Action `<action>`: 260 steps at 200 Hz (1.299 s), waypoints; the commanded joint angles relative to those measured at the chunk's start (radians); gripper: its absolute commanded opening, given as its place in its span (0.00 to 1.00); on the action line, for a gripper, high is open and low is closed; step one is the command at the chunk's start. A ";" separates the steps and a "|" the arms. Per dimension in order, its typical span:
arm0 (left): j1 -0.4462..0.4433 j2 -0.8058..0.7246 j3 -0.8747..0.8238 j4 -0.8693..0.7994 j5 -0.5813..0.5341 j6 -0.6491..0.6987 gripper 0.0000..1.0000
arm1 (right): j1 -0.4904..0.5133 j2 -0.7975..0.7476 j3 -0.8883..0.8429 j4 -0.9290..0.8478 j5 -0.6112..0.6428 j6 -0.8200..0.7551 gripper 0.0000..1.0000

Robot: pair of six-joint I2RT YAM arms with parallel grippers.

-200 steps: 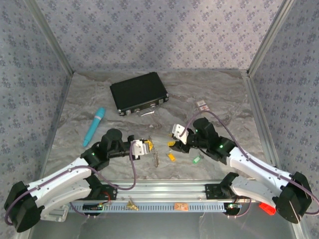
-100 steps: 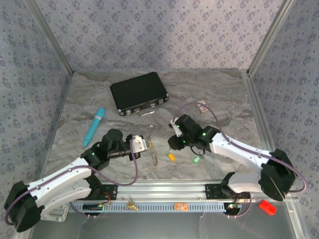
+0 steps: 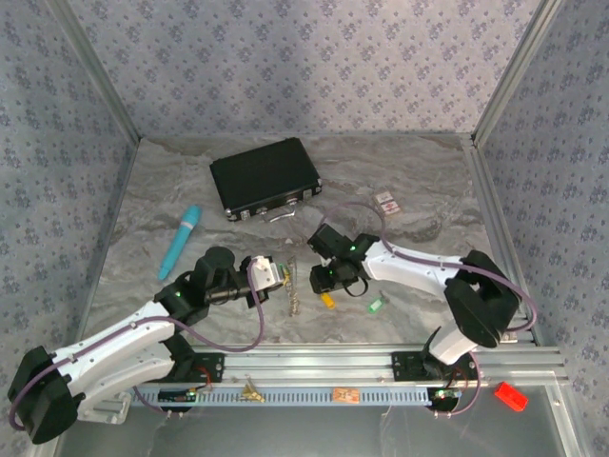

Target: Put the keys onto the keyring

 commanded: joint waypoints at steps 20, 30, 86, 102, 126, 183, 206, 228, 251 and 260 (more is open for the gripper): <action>-0.005 -0.010 0.011 -0.019 -0.008 -0.008 0.00 | -0.004 0.098 0.060 -0.003 -0.067 0.010 0.40; -0.005 -0.011 0.012 -0.022 -0.012 -0.007 0.00 | -0.008 0.114 0.061 0.024 -0.094 0.013 0.40; -0.005 -0.007 0.015 -0.025 -0.009 -0.004 0.00 | -0.024 0.177 0.060 0.049 -0.172 0.018 0.39; -0.005 -0.006 0.018 -0.030 -0.010 -0.002 0.00 | -0.027 0.152 0.039 0.026 -0.172 0.015 0.37; -0.006 -0.006 0.019 -0.032 -0.008 -0.001 0.00 | -0.034 0.096 0.006 -0.038 -0.164 0.002 0.35; -0.006 -0.005 0.023 -0.041 -0.006 0.000 0.00 | -0.039 0.033 -0.029 -0.156 -0.183 -0.049 0.33; -0.005 0.000 0.024 -0.038 -0.007 0.003 0.00 | -0.046 0.027 -0.001 -0.175 -0.121 -0.088 0.34; -0.006 -0.004 0.037 -0.065 -0.016 0.003 0.00 | -0.068 0.019 0.018 -0.177 -0.077 -0.035 0.36; -0.005 -0.017 0.036 -0.075 -0.029 -0.003 0.00 | -0.056 -0.035 -0.029 -0.097 -0.077 0.204 0.38; -0.005 -0.018 0.036 -0.076 -0.031 -0.006 0.00 | -0.041 -0.056 -0.053 -0.053 -0.079 0.299 0.37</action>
